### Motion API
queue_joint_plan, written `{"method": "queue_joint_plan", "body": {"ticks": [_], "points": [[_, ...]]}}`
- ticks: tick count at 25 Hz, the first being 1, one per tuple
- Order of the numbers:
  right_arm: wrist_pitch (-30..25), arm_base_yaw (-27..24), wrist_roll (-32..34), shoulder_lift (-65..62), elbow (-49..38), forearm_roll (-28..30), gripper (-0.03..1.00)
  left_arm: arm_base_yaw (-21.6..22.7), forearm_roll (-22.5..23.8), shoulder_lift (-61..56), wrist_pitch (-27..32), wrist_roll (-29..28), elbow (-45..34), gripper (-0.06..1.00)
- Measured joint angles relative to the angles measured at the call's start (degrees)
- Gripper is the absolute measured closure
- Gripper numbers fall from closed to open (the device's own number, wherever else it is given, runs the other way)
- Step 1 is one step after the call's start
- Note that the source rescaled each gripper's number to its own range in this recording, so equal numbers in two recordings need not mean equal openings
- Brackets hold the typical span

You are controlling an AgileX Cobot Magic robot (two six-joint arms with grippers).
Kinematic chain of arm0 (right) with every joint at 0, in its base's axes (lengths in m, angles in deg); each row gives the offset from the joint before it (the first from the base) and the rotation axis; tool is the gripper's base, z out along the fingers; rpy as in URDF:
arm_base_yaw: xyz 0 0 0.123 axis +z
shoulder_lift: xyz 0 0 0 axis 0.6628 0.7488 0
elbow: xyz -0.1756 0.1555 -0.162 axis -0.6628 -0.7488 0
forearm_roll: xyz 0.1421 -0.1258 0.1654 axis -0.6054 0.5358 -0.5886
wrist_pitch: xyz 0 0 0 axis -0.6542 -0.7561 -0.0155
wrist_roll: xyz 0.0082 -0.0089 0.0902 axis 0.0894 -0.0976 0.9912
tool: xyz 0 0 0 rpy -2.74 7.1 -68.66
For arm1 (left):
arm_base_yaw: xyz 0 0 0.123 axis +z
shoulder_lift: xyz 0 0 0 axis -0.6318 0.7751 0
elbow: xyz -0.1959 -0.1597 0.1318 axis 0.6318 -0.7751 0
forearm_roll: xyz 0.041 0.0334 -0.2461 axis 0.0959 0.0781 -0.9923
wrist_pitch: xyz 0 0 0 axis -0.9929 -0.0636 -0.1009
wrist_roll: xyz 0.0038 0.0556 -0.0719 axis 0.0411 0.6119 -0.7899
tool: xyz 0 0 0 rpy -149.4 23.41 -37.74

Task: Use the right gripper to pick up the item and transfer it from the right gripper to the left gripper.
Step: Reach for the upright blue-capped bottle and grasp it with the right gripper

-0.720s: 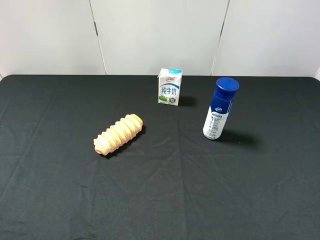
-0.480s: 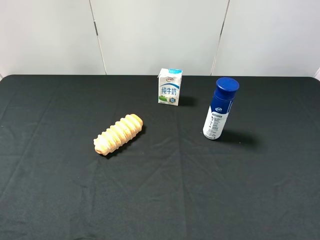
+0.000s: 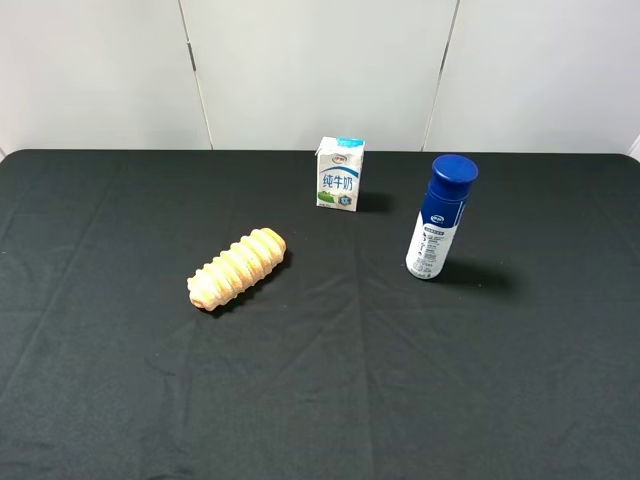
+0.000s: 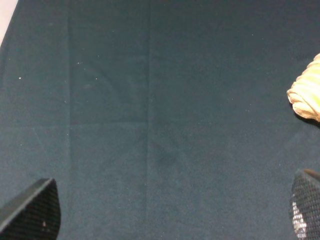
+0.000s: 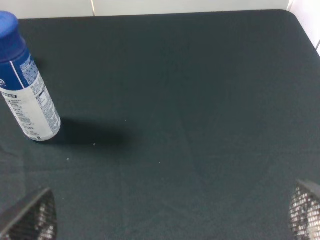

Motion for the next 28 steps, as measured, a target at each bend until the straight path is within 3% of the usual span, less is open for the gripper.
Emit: {"method": "queue_joint_plan", "body": {"ticks": [10,18,28], "points": [[0.00,0.00,0.00,2.54,0.76,-0.45,-0.03,0.00,0.00,0.00,0.00,0.00,0.00,0.12],[0.00,0.00,-0.70,16.86,9.93,-1.05,-0.03,0.00,0.00,0.00,0.00,0.00,0.00,0.12],[0.05,0.00,-7.04,33.96,23.47,-4.64,-0.03,0.00,0.00,0.00,0.00,0.00,0.00,0.12]]}}
